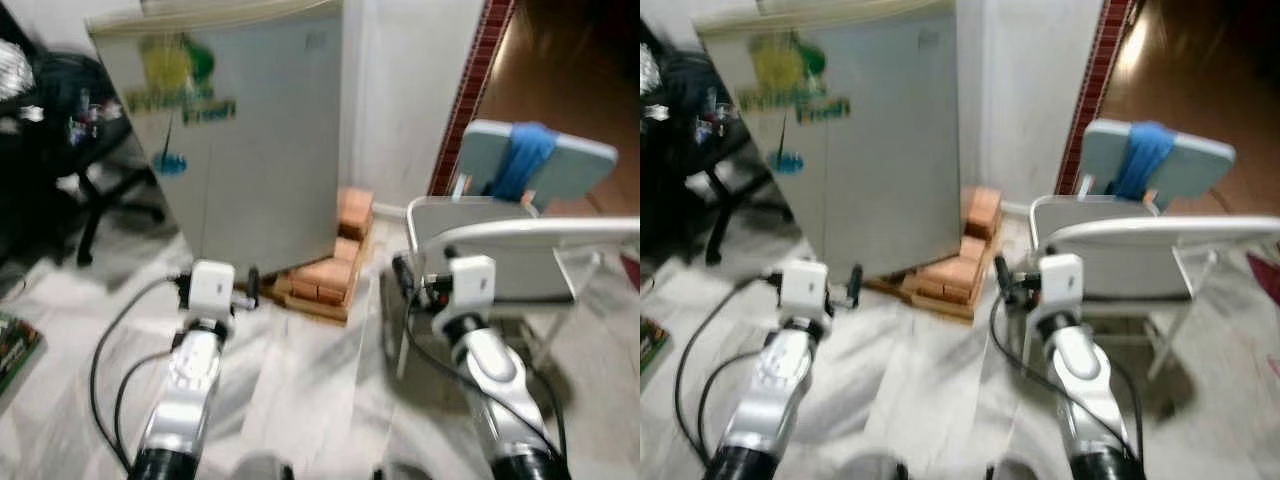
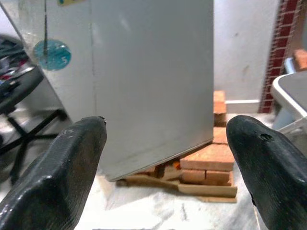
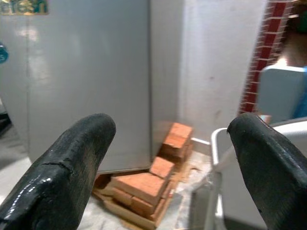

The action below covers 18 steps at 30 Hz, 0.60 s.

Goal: Restocking fridge

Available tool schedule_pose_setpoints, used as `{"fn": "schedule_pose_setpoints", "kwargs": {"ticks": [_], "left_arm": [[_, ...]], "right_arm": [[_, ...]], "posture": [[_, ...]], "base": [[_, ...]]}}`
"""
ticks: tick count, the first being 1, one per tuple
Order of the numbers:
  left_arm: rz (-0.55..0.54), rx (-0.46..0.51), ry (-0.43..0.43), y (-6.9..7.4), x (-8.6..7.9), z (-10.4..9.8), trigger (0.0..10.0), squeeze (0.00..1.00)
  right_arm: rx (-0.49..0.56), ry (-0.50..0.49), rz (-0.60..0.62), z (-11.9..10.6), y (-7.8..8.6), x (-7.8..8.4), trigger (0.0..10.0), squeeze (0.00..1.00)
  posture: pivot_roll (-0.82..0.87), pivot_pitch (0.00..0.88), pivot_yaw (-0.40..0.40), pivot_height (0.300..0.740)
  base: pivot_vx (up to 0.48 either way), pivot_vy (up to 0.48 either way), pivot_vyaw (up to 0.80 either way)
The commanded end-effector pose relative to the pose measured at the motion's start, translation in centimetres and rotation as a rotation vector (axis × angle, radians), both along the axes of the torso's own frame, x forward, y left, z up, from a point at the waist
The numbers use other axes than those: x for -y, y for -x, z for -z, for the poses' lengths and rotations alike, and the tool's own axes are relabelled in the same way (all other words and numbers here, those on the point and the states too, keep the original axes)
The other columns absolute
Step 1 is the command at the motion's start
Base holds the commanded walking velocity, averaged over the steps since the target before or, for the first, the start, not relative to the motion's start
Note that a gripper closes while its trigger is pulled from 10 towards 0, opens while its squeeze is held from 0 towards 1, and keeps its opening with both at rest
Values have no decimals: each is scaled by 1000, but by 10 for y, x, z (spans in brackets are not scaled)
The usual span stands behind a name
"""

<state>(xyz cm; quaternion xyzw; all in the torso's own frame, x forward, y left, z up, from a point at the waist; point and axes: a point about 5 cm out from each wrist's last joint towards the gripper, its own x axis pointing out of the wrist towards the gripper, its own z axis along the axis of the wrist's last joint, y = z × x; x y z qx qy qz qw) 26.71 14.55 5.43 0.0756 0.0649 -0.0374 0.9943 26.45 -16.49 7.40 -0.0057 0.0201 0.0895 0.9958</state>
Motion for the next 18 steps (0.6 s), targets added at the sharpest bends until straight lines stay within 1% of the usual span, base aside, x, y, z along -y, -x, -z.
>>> {"fn": "schedule_pose_setpoints", "kwargs": {"ticks": [1, 8, 10, 18], "left_arm": [[-19, 4, -14, -1, -9, -2, 10000, 0], [-18, 1, -8, -1, -8, -2, 10000, 0], [-13, -7, -2, 0, -5, 0, 10000, 0], [-4, -15, 1, 2, -2, 2, 10000, 0]], "right_arm": [[10, -13, -18, -3, -1, -8, 10000, 0], [5, -13, -17, 0, 2, -9, 10000, 0], [-2, -11, -17, 1, 3, -7, 10000, 0], [-7, -11, -12, 1, 1, -6, 10000, 0]], "posture": [[-2, 21, 51, 740], [-8, 21, 51, 740], [-12, 23, 46, 740], [-12, 15, 40, 740]], "base": [[0, 458, -800], [0, 458, -800], [0, 458, -800], [0, 458, -800]]}}
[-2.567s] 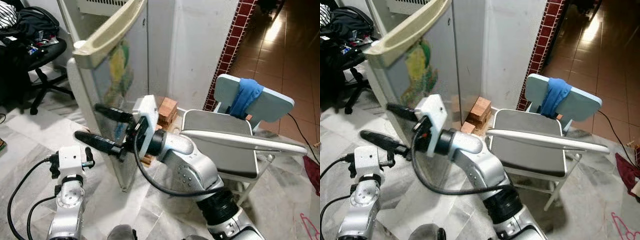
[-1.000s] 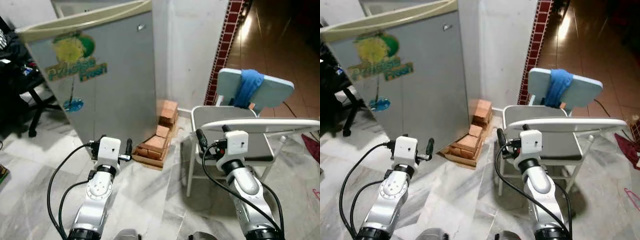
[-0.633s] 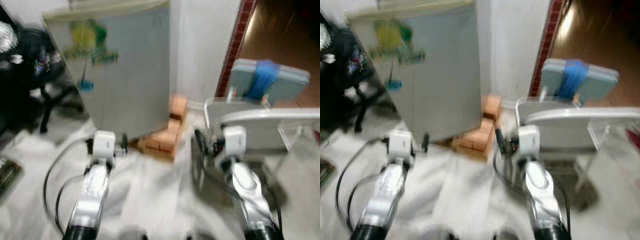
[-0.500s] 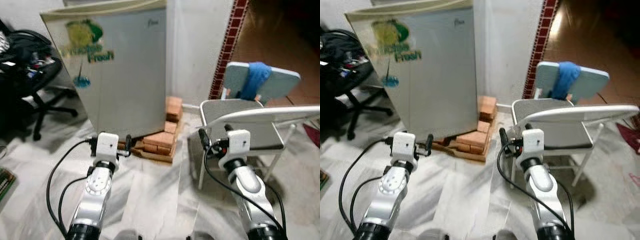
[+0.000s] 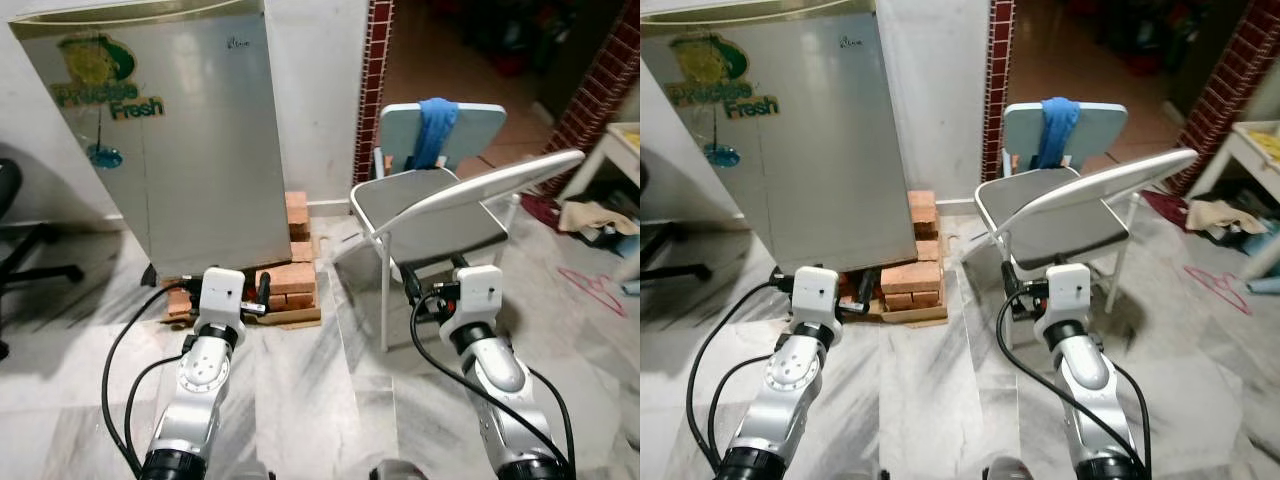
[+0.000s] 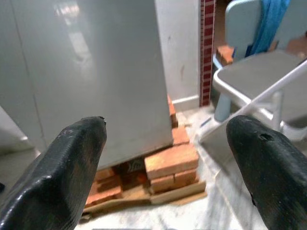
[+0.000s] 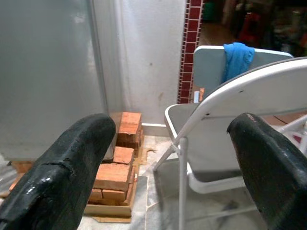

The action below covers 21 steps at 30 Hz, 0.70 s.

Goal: Restocking fridge

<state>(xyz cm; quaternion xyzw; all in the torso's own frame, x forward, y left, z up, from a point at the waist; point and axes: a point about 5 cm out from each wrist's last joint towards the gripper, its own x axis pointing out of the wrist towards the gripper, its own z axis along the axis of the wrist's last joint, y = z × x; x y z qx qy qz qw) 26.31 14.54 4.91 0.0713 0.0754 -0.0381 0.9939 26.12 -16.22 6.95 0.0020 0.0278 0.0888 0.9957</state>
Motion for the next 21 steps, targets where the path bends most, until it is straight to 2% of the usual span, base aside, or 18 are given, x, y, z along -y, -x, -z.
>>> {"fn": "schedule_pose_setpoints", "kwargs": {"ticks": [1, 5, 9, 12, 14, 19, 21], "left_arm": [[-1, 8, -9, -3, -1, -3, 10000, 0], [-5, 38, -21, -13, -3, -11, 10000, 0], [-34, 62, -20, -23, -12, -20, 10000, 0], [-26, 82, -31, -29, -13, -26, 10000, 0], [-37, 86, -19, -28, -14, -27, 10000, 0], [-26, 95, 18, -25, -10, -28, 10000, 0], [-2, 113, 40, -27, -6, -32, 10000, 0]], "right_arm": [[10, 4, -15, -3, -3, -3, 10000, 0], [14, 8, -29, -4, -8, -6, 10000, 0], [19, 0, -29, -6, -14, -8, 10000, 0], [33, -4, -23, -12, -19, -8, 10000, 0], [31, -7, -17, -12, -17, -5, 10000, 0], [33, -2, -21, -13, -16, -3, 10000, 0], [38, 8, -16, -16, -18, 3, 10000, 0]], "posture": [[-8, 11, 33, 740], [5, 5, 28, 740], [13, 8, 32, 740], [8, 13, 24, 740], [8, 17, 16, 740], [-1, 20, 3, 740], [3, 14, -8, 740]], "base": [[0, 458, -800], [0, 458, -800], [0, 458, -800], [0, 430, -800], [0, 379, -800], [0, 0, -800], [0, 0, -800]]}}
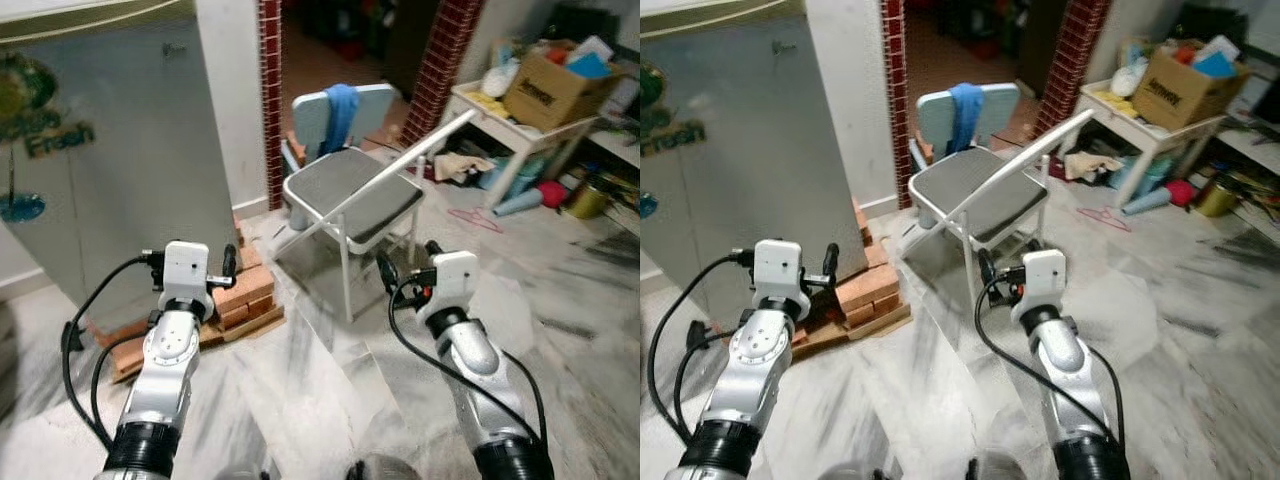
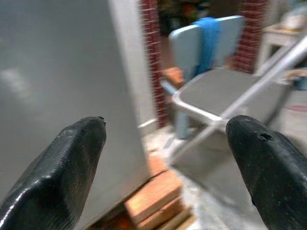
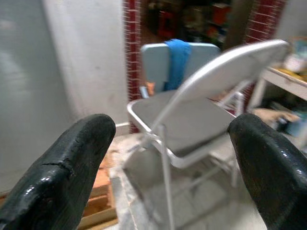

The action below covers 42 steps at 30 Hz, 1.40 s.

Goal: Restocking fridge

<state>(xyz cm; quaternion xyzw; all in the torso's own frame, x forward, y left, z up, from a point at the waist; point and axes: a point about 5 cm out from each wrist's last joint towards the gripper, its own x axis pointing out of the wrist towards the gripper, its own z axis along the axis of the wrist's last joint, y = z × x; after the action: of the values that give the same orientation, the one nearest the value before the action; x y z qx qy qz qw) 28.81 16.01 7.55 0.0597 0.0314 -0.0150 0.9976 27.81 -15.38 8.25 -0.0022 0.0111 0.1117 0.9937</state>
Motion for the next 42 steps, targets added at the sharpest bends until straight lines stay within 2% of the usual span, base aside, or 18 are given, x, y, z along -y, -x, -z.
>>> {"fn": "schedule_pose_setpoints", "kwargs": {"ticks": [1, 7, 10, 12, 13, 18, 24, 31, 35, 39, 42], "left_arm": [[42, 30, 18, -2, 10, -8, 10000, 0], [56, 17, 28, -1, 3, -9, 10000, 0], [64, -18, 39, 4, 0, 0, 10000, 0], [85, -41, 47, 6, 5, 5, 10000, 0], [110, -38, 68, 6, 12, 4, 10000, 0], [174, -41, 79, 7, 22, 2, 10000, 0], [156, -41, 78, 5, 17, 4, 10000, 0], [137, -53, 91, 7, 13, 6, 10000, 0], [124, -73, 95, 12, 10, 12, 10000, 0], [127, -88, 103, 15, 7, 16, 10000, 0], [131, -86, 96, 13, 7, 17, 10000, 0]], "right_arm": [[5, 3, 32, -4, -1, 13, 10000, 0], [12, -14, 40, -7, -4, 9, 10000, 0], [18, -34, 59, -7, -2, 4, 10000, 0], [16, -42, 70, -7, 0, 4, 10000, 0], [15, -41, 73, -7, 1, 6, 10000, 0], [20, -38, 113, -6, -2, 14, 10000, 0], [18, -42, 158, -6, -3, 24, 10000, 0], [12, -32, 161, -3, -2, 25, 10000, 0], [13, -35, 189, -1, 4, 27, 10000, 0], [-10, -22, 232, 10, 20, 33, 10000, 0], [-16, -19, 239, 12, 27, 34, 10000, 0]], "posture": [[4, 15, -8, 740], [1, 7, 6, 740], [-22, 1, 15, 740], [-21, 3, 25, 740], [-19, 7, 34, 740], [-24, 11, 54, 740], [-13, 0, 47, 740], [-16, 0, 54, 740], [-32, 0, 66, 740], [-42, 0, 59, 740], [-46, 0, 54, 740]], "base": [[0, 0, -800], [0, 0, -800], [0, 0, -800], [0, 0, -800], [0, 0, -800], [0, 0, -800], [0, -206, -800], [0, 0, -800], [0, 0, -800], [0, 0, -800], [0, 0, -800]]}}
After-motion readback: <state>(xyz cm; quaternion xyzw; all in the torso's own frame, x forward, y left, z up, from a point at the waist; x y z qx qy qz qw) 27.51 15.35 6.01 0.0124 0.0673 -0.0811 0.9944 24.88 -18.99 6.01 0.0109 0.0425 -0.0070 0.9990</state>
